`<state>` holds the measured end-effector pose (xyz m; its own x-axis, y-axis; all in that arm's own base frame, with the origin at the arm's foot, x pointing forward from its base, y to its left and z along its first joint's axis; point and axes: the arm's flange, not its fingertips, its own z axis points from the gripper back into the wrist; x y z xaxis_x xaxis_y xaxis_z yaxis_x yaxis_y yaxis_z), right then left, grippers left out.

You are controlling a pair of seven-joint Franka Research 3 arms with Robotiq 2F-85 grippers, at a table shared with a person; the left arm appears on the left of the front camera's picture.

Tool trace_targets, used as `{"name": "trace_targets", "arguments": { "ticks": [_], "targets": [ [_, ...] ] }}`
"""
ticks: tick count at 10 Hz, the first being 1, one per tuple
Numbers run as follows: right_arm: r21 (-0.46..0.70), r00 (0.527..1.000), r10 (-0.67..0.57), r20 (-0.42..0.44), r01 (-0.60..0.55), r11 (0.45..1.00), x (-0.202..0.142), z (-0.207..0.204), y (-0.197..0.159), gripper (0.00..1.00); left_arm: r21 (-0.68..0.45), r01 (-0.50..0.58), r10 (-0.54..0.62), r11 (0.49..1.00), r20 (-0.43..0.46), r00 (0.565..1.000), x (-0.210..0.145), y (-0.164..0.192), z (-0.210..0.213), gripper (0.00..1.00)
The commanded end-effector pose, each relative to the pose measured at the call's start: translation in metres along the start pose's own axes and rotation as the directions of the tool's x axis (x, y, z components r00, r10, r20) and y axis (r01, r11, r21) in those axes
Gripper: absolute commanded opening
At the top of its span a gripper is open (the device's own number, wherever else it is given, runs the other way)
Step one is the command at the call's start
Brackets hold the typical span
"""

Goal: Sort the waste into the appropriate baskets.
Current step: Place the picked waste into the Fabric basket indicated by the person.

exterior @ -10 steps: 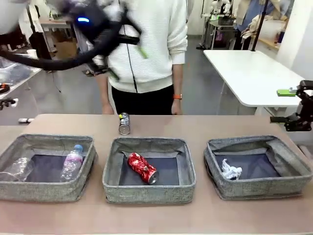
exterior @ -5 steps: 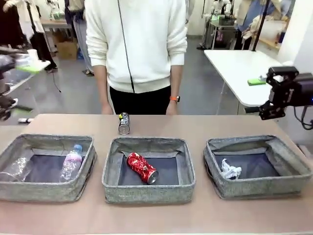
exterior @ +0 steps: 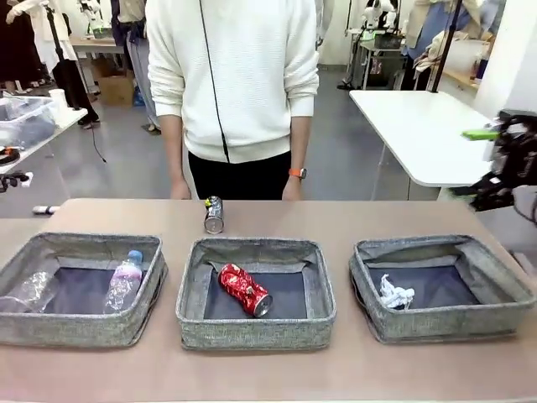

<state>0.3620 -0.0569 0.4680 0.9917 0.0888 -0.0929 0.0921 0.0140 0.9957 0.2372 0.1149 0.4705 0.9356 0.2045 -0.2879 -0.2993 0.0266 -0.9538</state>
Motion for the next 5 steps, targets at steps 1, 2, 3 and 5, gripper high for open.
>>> {"name": "trace_targets", "arguments": {
  "ticks": [1, 2, 3, 5],
  "targets": [
    [0.017, 0.998, 0.016, 0.067, -0.017, 1.0, 0.0, 0.022, 0.002, 1.0, 0.116, -0.031, 0.04, 0.993, -0.074, 0.996, -0.004, 0.027, -0.061, 1.0],
    [0.0, 1.0, 0.0, 0.0, 0.0, 1.0, 0.0, 0.0, 0.0, 1.0, 0.0, 0.0, 0.0, 1.0, 0.0, 1.0, 0.0, 0.0, 0.0, 1.0],
    [0.0, 1.0, 0.0, 0.0, 0.0, 1.0, 0.0, 0.0, 0.0, 1.0, 0.0, 0.0, 0.0, 1.0, 0.0, 1.0, 0.0, 0.0, 0.0, 1.0],
    [0.0, 1.0, 0.0, 0.0, 0.0, 1.0, 0.0, 0.0, 0.0, 1.0, 0.0, 0.0, 0.0, 1.0, 0.0, 1.0, 0.0, 0.0, 0.0, 1.0]
  ]
}}
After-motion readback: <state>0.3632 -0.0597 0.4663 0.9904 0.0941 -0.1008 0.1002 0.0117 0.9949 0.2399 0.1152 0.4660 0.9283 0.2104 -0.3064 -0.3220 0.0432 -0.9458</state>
